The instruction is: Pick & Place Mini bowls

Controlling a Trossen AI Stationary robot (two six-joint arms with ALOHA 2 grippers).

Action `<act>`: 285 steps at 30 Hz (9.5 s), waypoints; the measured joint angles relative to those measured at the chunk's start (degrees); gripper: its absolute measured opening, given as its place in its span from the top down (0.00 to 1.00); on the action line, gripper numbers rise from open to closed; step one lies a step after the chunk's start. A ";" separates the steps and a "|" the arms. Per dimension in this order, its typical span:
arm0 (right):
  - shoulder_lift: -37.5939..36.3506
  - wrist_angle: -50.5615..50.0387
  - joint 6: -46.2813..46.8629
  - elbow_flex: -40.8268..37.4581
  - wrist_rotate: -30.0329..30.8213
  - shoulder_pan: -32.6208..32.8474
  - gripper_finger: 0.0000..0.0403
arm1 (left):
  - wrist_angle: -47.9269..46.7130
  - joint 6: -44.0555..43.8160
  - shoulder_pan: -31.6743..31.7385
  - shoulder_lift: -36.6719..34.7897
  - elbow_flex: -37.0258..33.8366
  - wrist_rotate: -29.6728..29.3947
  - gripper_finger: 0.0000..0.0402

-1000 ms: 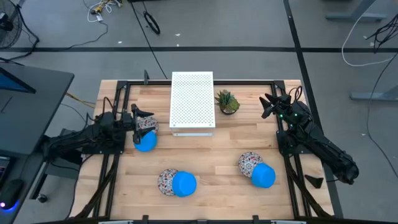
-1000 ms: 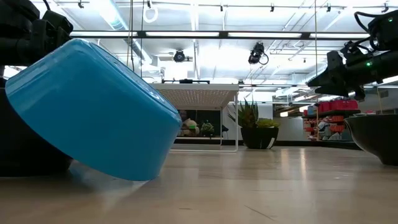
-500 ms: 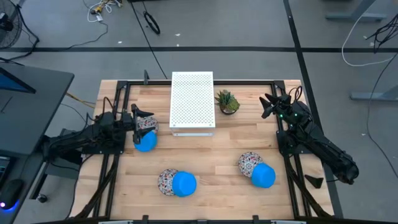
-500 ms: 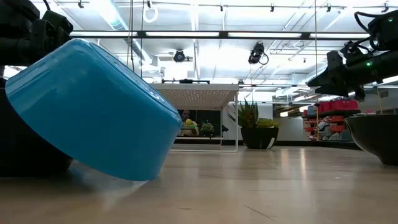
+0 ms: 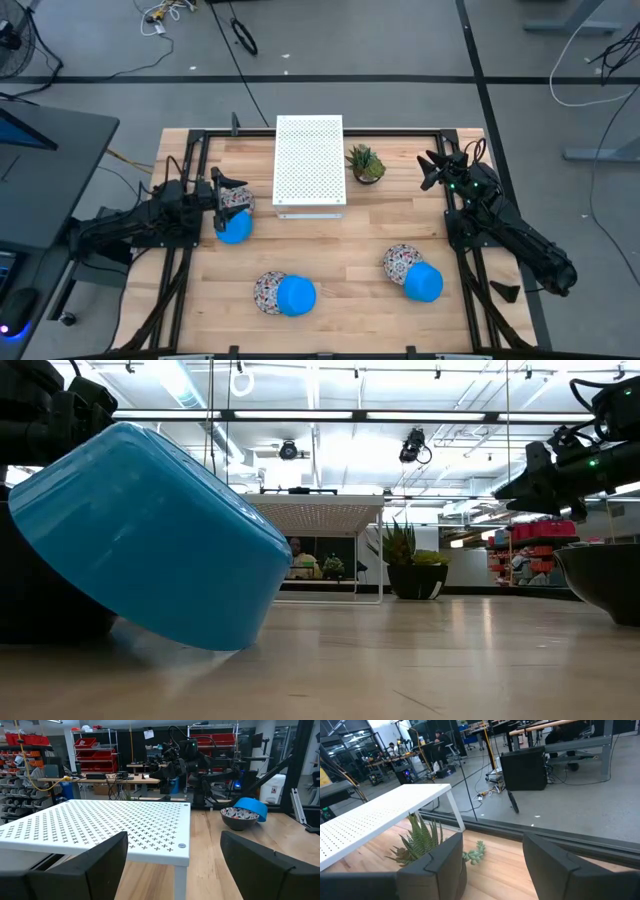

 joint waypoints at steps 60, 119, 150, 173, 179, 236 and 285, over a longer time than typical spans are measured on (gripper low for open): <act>24.71 -2.06 -4.01 26.91 -14.98 5.49 0.48 | 0.00 0.00 -0.01 0.02 0.01 0.00 0.19; 69.58 -74.58 -40.53 74.31 -43.67 28.48 0.18 | 0.00 0.00 0.00 0.00 0.02 0.00 0.19; 69.74 -60.14 -39.96 50.69 -45.20 43.59 0.18 | 0.02 0.00 0.00 0.00 0.01 0.00 0.19; 69.87 -41.07 -35.54 37.99 -47.04 53.02 0.18 | 0.02 0.00 -0.01 0.01 0.01 0.00 0.19; 72.94 -40.63 -34.84 37.99 -47.33 53.38 0.18 | 0.02 0.00 0.00 0.01 0.01 0.00 0.19; 78.00 -38.56 -29.36 38.10 -47.80 58.23 0.38 | 0.04 0.00 -0.01 0.02 0.00 0.00 0.19; 67.67 -42.74 -51.84 73.31 -8.06 57.25 0.38 | 0.06 0.00 -0.02 0.02 0.02 0.02 0.19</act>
